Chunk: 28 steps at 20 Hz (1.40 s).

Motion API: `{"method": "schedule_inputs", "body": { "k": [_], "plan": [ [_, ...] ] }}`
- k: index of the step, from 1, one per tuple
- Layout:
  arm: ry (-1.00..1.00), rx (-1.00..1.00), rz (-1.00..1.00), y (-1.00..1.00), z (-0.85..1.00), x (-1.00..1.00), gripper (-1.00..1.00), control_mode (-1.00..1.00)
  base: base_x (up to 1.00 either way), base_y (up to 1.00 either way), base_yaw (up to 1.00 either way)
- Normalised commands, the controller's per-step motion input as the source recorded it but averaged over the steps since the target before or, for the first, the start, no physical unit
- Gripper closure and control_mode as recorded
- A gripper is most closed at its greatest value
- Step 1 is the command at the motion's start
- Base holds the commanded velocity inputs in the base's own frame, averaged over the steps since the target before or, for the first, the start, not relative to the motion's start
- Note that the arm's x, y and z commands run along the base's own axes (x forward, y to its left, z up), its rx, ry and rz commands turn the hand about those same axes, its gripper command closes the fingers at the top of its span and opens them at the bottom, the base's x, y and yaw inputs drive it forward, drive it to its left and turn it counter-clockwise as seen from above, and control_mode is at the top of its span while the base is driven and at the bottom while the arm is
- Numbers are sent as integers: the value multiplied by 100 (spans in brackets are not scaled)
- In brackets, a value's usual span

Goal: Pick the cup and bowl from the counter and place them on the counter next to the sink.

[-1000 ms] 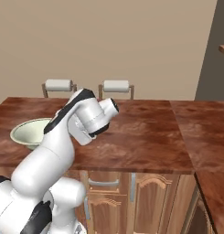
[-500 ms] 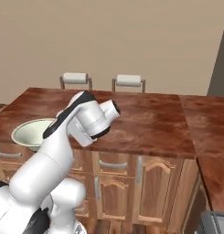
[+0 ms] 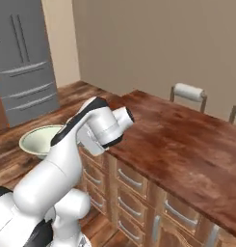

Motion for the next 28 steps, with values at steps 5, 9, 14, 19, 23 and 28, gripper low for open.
{"method": "schedule_inputs", "body": {
  "k": [5,9,14,19,23,28],
  "plan": [
    [0,0,0,0,0,0,100,100,0,4,100],
    [0,0,0,0,0,0,100,100,1,0,100],
    [0,0,0,0,0,0,100,100,4,0,100],
    [0,0,0,0,0,0,100,100,21,-7,84],
    [0,0,0,0,0,0,100,100,100,-41,18],
    [0,0,0,0,0,0,100,100,100,-38,11]
  ]
}}
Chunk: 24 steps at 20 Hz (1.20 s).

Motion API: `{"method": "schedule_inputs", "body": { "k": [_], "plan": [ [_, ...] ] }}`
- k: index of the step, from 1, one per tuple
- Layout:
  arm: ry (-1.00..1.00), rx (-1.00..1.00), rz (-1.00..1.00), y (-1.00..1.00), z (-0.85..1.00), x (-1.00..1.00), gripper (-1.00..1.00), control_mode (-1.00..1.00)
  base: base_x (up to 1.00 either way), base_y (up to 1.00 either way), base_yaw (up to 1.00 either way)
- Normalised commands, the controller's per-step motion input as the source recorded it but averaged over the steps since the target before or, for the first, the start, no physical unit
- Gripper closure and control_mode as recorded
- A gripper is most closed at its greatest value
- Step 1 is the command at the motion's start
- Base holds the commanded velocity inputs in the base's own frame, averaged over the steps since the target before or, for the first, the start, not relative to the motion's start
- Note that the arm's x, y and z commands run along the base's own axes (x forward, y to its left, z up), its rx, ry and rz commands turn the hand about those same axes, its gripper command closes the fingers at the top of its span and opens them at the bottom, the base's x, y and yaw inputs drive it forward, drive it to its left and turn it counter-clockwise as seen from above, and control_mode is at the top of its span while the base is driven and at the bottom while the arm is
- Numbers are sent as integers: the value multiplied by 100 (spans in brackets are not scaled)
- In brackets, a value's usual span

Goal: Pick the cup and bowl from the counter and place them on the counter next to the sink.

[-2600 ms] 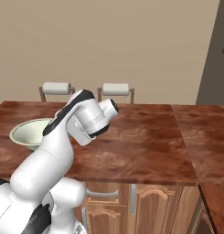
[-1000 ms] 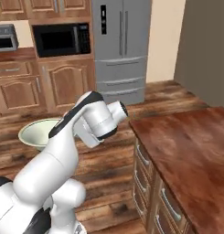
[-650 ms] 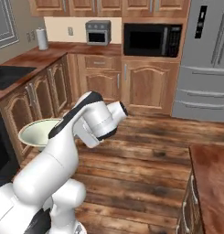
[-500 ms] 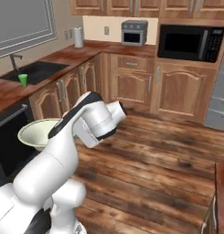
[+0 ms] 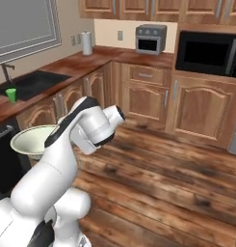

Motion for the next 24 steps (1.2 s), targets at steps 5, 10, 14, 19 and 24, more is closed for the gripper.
{"method": "schedule_inputs", "body": {
  "k": [5,10,14,19,24],
  "plan": [
    [0,0,0,0,0,0,100,100,100,-43,12],
    [0,0,0,0,0,0,100,100,100,-40,14],
    [0,0,0,0,0,0,100,100,100,-33,20],
    [0,0,0,0,0,0,100,100,100,-27,37],
    [0,0,0,0,0,0,100,100,100,-27,48]
  ]
}}
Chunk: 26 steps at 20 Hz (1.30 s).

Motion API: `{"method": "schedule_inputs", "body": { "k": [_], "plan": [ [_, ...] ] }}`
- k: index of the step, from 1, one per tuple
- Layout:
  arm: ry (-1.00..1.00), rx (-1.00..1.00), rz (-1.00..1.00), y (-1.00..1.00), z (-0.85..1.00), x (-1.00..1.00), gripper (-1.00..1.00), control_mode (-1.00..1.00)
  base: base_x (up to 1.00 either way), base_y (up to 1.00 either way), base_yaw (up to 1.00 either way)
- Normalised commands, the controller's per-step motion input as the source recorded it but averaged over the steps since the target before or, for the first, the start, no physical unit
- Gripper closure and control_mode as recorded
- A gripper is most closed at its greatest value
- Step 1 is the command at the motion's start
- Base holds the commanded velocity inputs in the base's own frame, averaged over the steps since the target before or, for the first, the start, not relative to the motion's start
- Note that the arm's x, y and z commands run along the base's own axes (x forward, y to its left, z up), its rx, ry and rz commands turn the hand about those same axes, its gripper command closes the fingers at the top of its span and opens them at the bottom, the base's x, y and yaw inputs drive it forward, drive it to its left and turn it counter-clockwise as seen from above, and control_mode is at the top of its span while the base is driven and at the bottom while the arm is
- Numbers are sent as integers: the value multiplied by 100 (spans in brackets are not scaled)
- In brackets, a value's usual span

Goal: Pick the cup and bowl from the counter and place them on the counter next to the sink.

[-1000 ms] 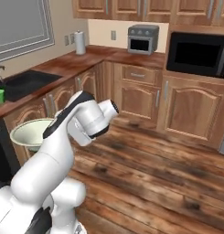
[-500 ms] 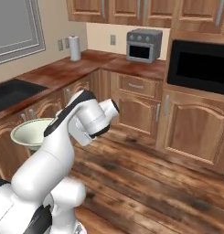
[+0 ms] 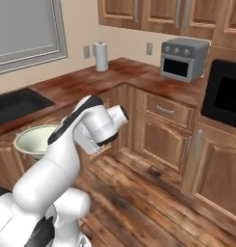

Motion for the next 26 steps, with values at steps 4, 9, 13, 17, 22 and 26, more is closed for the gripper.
{"method": "schedule_inputs", "body": {
  "k": [4,9,13,17,22,26],
  "plan": [
    [0,0,0,0,0,0,100,100,100,-23,47],
    [0,0,0,0,0,0,100,100,55,-2,49],
    [0,0,0,0,0,0,100,100,38,0,50],
    [0,0,0,0,0,0,100,100,43,-1,49],
    [0,0,0,0,0,0,100,100,75,-37,40],
    [0,0,0,0,0,0,100,100,100,-61,33]
  ]
}}
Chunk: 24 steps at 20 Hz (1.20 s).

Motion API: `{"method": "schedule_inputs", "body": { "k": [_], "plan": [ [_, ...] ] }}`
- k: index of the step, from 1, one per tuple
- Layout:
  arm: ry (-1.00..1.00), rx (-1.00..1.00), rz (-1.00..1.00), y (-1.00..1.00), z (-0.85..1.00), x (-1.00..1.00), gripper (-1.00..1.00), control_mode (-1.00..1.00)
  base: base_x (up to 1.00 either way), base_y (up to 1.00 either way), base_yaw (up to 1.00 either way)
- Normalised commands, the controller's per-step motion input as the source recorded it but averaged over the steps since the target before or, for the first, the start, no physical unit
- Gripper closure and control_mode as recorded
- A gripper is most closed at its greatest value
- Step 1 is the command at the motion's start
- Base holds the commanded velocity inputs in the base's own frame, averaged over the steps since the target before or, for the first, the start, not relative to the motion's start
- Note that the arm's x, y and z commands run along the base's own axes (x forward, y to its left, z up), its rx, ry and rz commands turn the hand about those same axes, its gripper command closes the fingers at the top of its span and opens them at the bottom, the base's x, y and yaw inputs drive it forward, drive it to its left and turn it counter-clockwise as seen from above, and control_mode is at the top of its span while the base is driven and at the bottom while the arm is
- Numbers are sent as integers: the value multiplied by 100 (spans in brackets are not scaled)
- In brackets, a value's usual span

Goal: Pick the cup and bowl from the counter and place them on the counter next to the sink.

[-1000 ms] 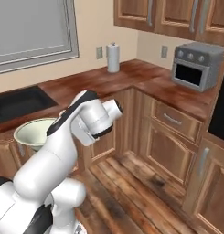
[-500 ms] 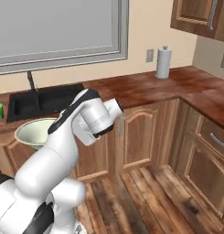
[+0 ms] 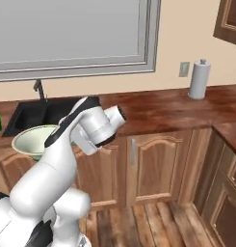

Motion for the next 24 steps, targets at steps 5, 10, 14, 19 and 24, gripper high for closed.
{"method": "schedule_inputs", "body": {
  "k": [5,10,14,19,24],
  "plan": [
    [0,0,0,0,0,0,100,100,100,-72,29],
    [0,0,0,0,0,0,100,100,97,-56,19],
    [0,0,0,0,0,0,100,100,90,-59,12],
    [0,0,0,0,0,0,100,100,35,-7,1],
    [0,0,0,0,0,0,100,100,0,0,0]
  ]
}}
